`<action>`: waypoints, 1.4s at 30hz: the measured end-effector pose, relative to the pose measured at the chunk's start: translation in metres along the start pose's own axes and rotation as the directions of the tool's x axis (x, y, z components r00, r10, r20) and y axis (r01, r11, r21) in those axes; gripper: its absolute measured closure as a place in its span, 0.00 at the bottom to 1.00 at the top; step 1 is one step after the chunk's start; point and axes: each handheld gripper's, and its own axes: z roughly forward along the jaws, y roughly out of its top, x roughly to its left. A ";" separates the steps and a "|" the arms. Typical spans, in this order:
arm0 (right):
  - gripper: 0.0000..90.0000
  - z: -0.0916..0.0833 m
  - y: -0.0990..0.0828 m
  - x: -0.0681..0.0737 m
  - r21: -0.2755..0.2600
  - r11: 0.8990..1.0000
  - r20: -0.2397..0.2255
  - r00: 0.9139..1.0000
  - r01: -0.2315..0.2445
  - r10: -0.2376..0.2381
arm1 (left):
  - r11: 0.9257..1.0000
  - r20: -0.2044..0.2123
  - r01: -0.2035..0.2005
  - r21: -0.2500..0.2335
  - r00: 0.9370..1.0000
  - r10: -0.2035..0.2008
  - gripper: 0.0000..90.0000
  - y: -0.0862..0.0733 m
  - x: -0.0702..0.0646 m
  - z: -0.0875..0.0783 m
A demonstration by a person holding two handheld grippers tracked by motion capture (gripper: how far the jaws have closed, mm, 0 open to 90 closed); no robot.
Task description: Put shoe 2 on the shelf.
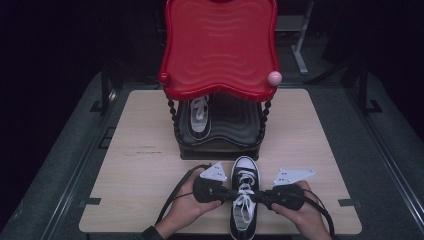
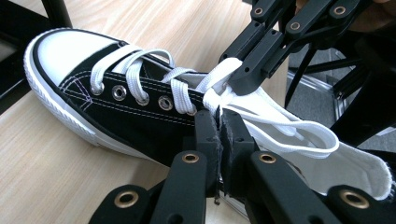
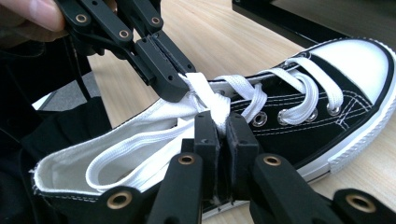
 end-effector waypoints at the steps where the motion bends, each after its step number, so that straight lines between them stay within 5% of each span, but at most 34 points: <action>1: 0.94 -0.001 0.001 0.001 -0.003 1.000 -0.003 1.000 0.007 -0.007 | 1.000 0.003 -0.002 -0.005 1.000 0.002 0.97 0.001 -0.001 -0.002; 25: 0.94 -0.031 0.031 0.030 -0.100 0.989 -0.030 0.993 0.109 -0.113 | 0.993 0.011 -0.037 -0.111 0.999 0.039 0.97 0.019 -0.025 -0.049; 42: 0.95 -0.041 0.063 0.038 -0.153 0.972 -0.010 0.983 0.179 -0.182 | 0.985 0.005 -0.063 -0.159 0.998 0.065 0.98 0.043 -0.023 -0.076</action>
